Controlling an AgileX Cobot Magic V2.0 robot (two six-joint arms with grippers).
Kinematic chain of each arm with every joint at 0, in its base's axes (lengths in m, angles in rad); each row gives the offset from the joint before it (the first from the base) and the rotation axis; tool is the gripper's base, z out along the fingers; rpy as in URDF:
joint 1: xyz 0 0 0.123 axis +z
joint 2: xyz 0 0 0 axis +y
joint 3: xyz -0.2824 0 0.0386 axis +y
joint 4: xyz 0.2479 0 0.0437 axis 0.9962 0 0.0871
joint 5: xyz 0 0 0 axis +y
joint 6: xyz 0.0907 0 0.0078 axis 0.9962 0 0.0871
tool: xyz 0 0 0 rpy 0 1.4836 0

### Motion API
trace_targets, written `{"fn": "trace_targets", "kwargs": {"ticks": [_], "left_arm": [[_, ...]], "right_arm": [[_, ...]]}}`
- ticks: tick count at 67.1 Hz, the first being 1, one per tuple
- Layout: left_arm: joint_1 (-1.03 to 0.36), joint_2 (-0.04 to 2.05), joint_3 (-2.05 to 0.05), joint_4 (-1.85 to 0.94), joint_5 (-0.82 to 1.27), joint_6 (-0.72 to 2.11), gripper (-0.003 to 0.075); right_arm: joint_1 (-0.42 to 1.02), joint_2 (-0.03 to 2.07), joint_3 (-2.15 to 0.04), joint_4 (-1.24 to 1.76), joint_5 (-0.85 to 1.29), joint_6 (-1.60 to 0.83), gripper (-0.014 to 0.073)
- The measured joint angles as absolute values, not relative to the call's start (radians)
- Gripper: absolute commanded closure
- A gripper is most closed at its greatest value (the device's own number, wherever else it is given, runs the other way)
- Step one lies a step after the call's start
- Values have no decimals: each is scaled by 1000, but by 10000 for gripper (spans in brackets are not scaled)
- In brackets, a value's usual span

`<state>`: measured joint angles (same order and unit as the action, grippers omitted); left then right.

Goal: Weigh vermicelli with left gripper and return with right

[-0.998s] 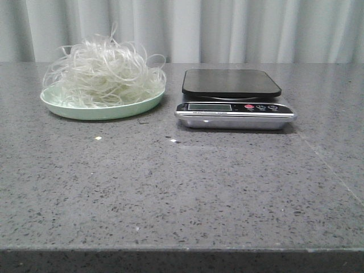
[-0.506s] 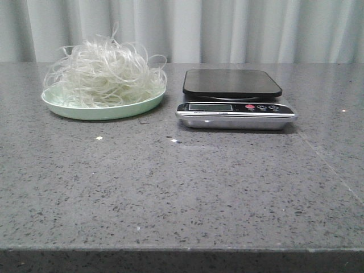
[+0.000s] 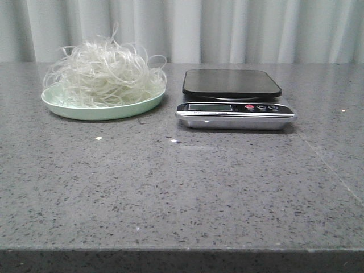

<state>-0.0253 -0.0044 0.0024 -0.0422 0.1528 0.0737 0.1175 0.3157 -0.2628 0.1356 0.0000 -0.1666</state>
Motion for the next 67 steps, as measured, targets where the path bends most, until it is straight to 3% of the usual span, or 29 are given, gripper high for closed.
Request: {"fn": "trace_targets", "kwargs": {"ticks": [21,43,67], "left_arm": [[-25,-4,2,-42,153,74,583],[-25,-4,2,-42,153,74,583],[-25,-4,2,-42,151,74,583]], "right_arm": [[-62,231,-218,120,96,-105,443],[-73,40,11,110,0,-94,443],[-73,-11,28,107,21,-90,443]]}}
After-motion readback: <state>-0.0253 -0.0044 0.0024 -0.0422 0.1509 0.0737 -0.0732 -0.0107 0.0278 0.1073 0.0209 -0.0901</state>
